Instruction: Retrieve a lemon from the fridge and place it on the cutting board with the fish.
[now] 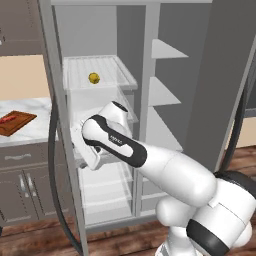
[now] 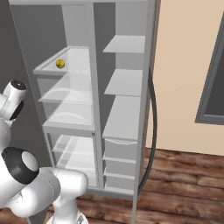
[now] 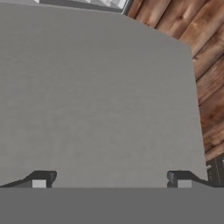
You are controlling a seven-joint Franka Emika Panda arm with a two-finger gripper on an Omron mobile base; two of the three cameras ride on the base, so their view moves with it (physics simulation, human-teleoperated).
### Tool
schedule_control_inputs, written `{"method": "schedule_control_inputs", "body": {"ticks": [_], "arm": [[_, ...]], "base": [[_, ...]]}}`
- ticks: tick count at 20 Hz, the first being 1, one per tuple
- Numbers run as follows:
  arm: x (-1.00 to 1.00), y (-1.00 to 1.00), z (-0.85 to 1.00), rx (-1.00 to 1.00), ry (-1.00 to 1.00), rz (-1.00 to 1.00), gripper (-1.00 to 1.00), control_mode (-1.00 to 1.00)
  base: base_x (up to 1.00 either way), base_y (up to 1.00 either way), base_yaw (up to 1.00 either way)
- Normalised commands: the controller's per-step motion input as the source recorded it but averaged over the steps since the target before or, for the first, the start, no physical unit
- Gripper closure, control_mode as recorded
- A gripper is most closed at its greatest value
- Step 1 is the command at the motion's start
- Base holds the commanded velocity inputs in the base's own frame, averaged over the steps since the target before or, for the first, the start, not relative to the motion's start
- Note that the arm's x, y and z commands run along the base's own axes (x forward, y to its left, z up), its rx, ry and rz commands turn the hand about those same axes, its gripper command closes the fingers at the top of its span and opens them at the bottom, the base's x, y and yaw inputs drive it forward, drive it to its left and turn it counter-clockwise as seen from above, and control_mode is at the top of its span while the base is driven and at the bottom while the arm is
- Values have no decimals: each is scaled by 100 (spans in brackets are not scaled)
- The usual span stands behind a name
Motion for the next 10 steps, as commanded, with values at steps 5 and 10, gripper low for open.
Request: {"method": "schedule_control_inputs", "body": {"ticks": [5,10], "arm": [[-1,22,-5,0,4,-5,-100,-100],[0,19,-4,0,4,-4,-100,-100]], "base": [[0,0,0],[0,0,0]]}}
